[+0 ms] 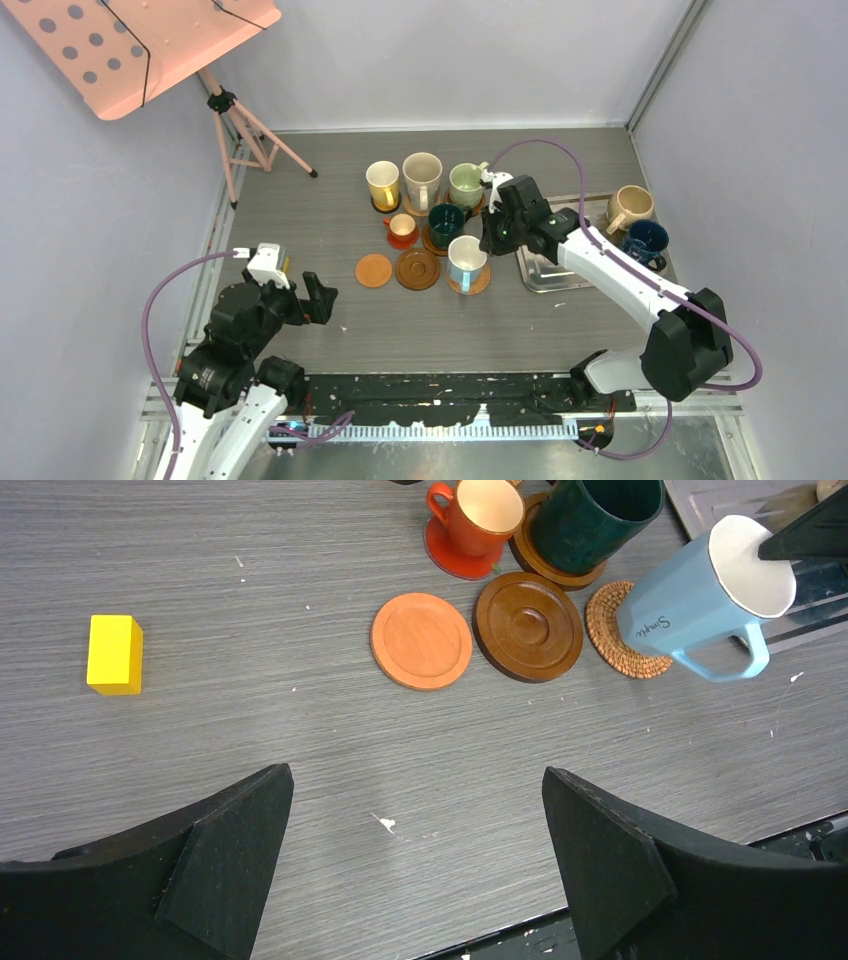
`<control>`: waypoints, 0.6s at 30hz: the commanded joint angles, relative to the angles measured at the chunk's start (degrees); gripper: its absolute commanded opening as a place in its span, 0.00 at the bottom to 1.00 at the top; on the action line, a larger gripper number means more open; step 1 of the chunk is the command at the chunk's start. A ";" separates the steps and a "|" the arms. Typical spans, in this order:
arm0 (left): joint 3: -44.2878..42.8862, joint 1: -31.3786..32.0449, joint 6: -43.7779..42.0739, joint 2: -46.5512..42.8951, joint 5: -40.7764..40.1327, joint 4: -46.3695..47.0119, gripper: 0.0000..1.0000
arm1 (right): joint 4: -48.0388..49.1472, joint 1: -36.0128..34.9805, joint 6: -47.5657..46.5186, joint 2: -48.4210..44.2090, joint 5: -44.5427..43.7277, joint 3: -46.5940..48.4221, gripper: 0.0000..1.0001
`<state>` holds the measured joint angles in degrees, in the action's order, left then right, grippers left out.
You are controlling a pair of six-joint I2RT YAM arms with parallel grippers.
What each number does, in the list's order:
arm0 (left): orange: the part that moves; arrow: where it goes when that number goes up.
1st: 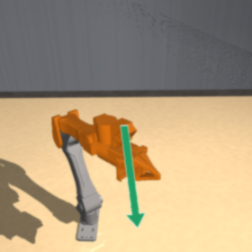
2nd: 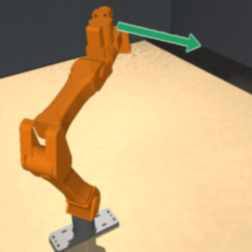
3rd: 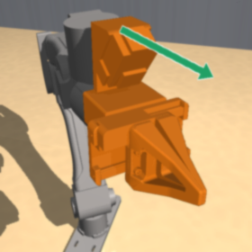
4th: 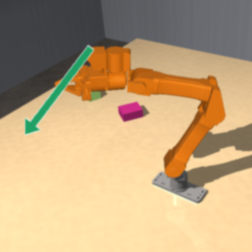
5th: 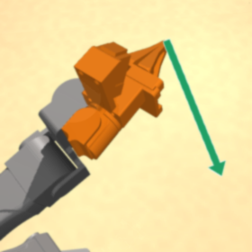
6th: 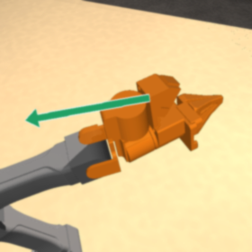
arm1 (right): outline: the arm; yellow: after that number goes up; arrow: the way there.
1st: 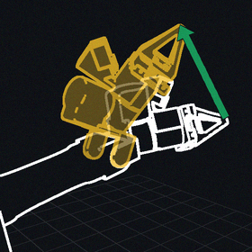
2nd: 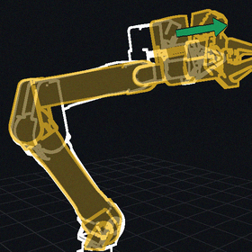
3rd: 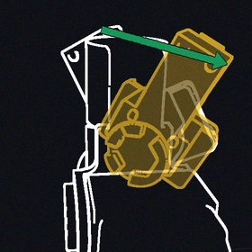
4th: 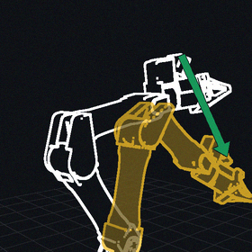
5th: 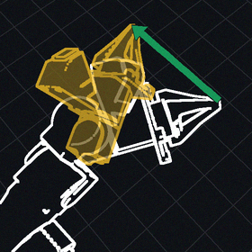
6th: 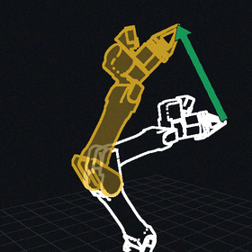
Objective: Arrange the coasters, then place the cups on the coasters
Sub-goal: Place the cup on the coaster.
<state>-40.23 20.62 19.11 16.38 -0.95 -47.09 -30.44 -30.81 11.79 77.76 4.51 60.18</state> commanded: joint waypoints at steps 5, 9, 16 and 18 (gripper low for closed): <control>0.14 0.12 0.05 0.23 0.23 1.99 0.99 | 4.75 -0.66 -1.00 0.68 -2.17 3.78 0.05; 0.15 0.12 0.05 0.16 0.17 1.98 0.99 | 4.29 -0.66 -0.75 2.30 -2.44 4.16 0.05; 0.15 0.12 0.05 0.14 0.07 2.00 0.99 | 4.60 -0.66 -1.03 3.33 -3.33 3.88 0.05; 0.15 0.12 0.05 0.08 0.07 1.96 0.99 | 4.52 -0.66 -1.14 3.58 -3.59 4.03 0.05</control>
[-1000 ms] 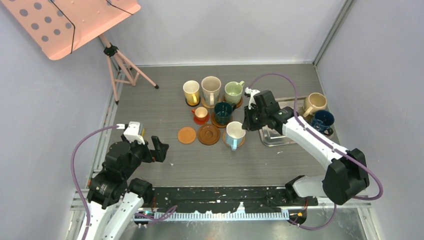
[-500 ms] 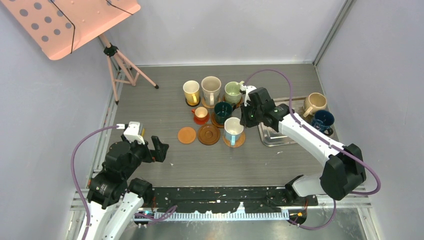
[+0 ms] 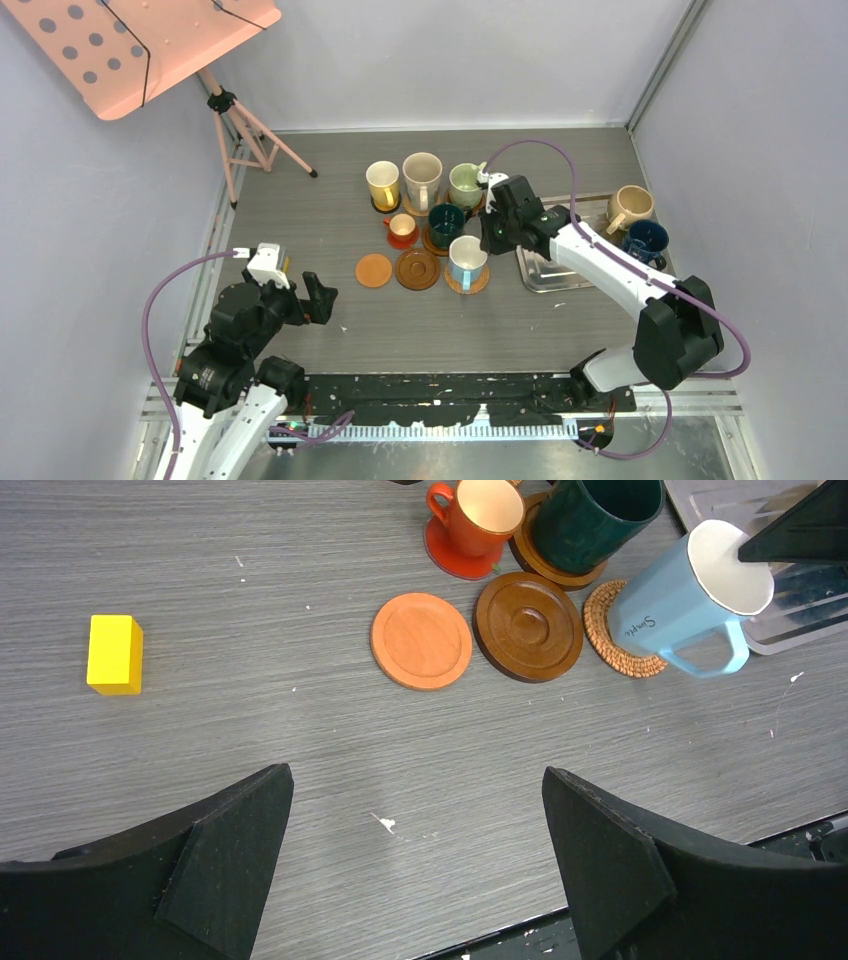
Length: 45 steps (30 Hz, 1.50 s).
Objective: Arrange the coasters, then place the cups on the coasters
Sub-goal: Place the cup on the coaster, then pick up the cup from the coaster.
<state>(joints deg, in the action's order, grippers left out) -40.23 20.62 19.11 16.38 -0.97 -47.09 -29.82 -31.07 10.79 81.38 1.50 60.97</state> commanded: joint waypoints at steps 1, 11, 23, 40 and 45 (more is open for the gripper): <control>0.13 0.12 0.05 0.13 0.09 2.00 0.99 | 3.86 -0.40 -0.15 0.14 -0.56 3.31 0.06; 0.15 0.12 0.02 0.26 0.10 1.98 0.99 | 2.53 -0.40 0.13 0.00 -0.13 4.97 0.32; 0.14 0.12 0.05 0.41 0.27 1.98 0.99 | -2.70 1.95 1.82 -5.50 -8.85 10.67 0.49; 0.15 0.12 -0.04 0.72 0.62 1.95 0.99 | -4.11 30.50 -5.26 -11.35 -20.10 5.84 0.60; 0.14 0.12 -0.04 0.91 0.62 1.99 0.99 | -3.89 37.49 -7.17 -8.05 -19.40 6.71 0.60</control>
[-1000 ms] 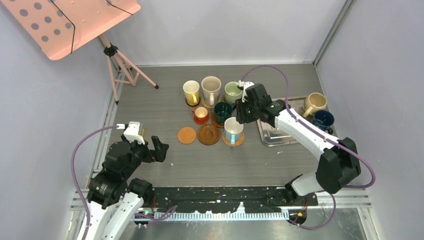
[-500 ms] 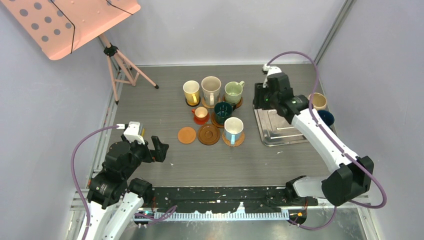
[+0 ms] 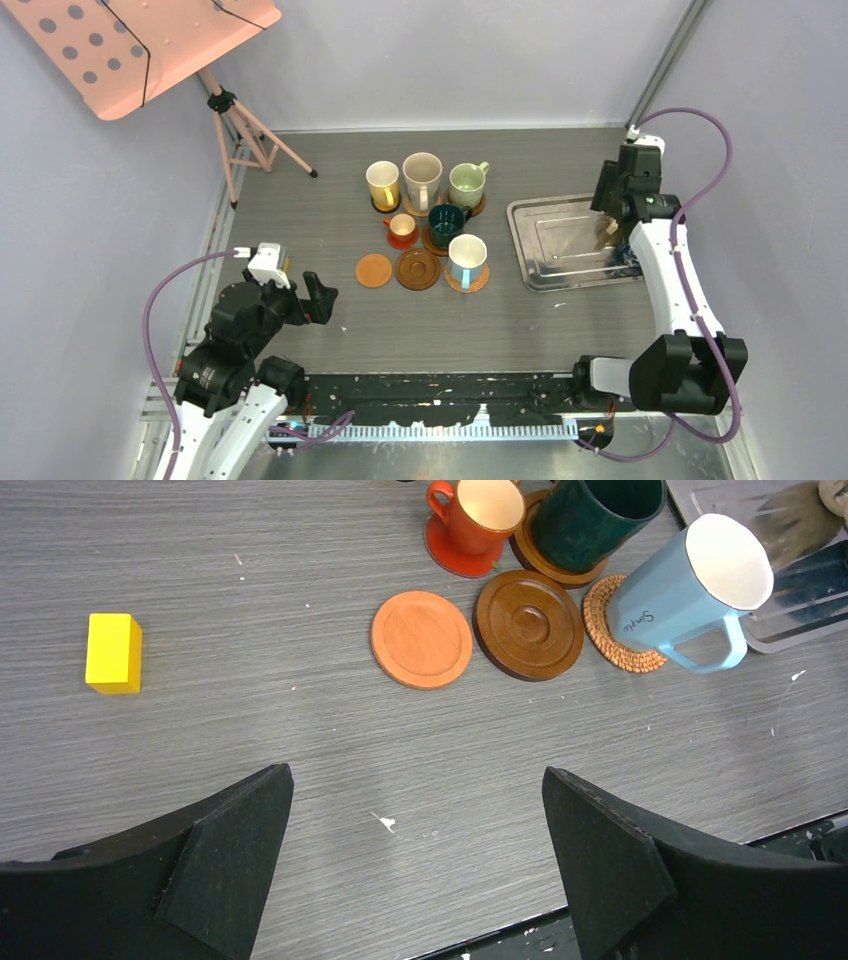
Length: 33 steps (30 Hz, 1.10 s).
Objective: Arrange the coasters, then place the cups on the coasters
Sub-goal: Pick up the cup from the coaster.
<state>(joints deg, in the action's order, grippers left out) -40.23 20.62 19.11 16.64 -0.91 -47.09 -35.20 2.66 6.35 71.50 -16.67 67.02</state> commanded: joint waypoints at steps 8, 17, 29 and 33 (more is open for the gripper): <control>0.23 0.12 -0.04 1.26 0.56 2.26 0.99 | 4.23 6.77 5.54 3.53 13.92 -1.21 0.59; 0.23 0.12 -0.13 1.45 0.58 2.27 0.99 | 6.32 -13.28 10.74 0.73 23.20 -7.09 0.58; 0.24 0.12 -0.13 1.90 2.36 2.27 0.99 | 7.63 -27.84 15.16 -0.61 21.19 -9.89 0.58; 0.22 0.12 -0.13 1.83 2.06 2.10 0.99 | 7.61 -29.81 15.52 2.42 20.48 -9.22 0.57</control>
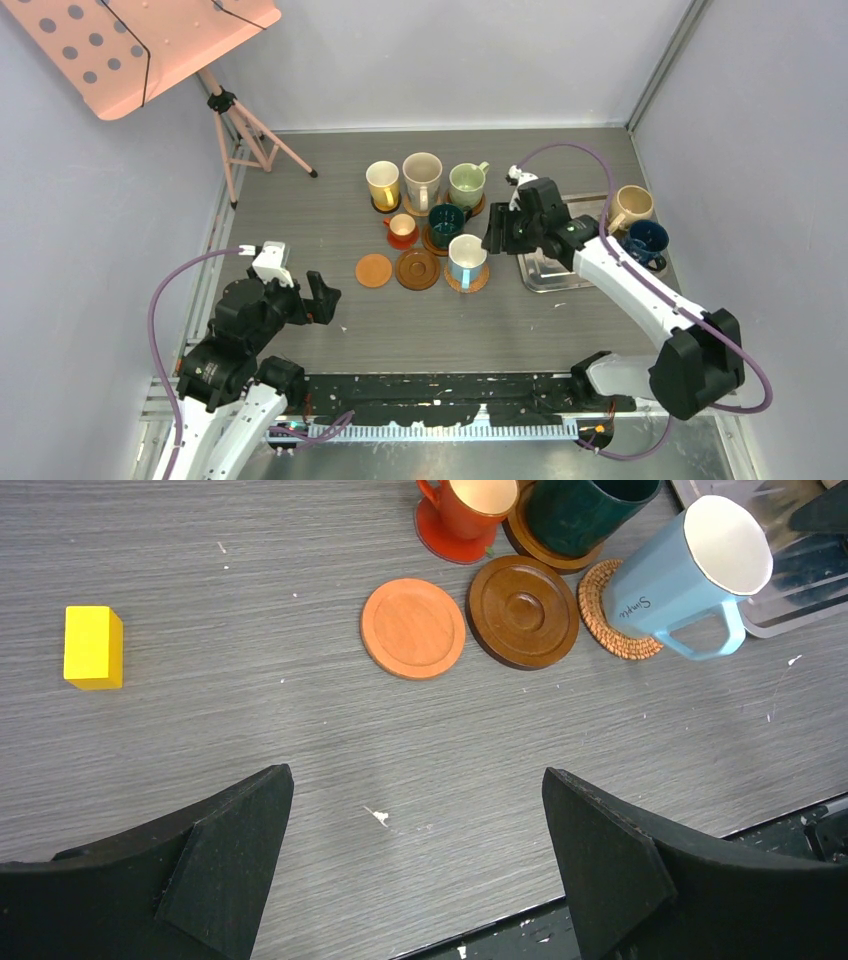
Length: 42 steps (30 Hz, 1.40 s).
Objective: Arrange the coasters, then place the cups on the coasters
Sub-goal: Pick up the cup from the coaster, then place the cup on the coaster.
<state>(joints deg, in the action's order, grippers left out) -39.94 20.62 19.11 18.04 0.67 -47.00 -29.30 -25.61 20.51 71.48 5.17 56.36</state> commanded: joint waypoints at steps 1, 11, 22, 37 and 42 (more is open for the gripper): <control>-0.12 0.12 -0.13 0.42 0.36 2.00 0.99 | 1.75 -2.12 1.41 3.31 -1.54 1.55 0.56; -0.18 0.12 -0.13 0.34 0.16 2.00 0.99 | -0.45 -6.53 1.99 9.77 -4.56 6.02 0.34; -0.13 0.12 -0.22 -0.10 0.30 2.14 0.99 | -9.99 -8.21 3.24 7.56 -8.85 15.71 0.05; -0.22 0.12 -0.16 -2.55 -2.50 1.82 0.99 | -11.01 -22.37 5.79 23.81 -10.32 36.94 0.05; -0.22 0.12 -0.15 -3.43 -3.19 1.76 0.99 | -11.79 -26.50 6.65 34.28 -13.51 47.52 0.05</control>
<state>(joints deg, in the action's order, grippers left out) -39.94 20.62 19.11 15.46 -0.99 -47.03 -44.21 -49.65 24.60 101.01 -5.30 95.09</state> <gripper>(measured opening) 0.992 0.100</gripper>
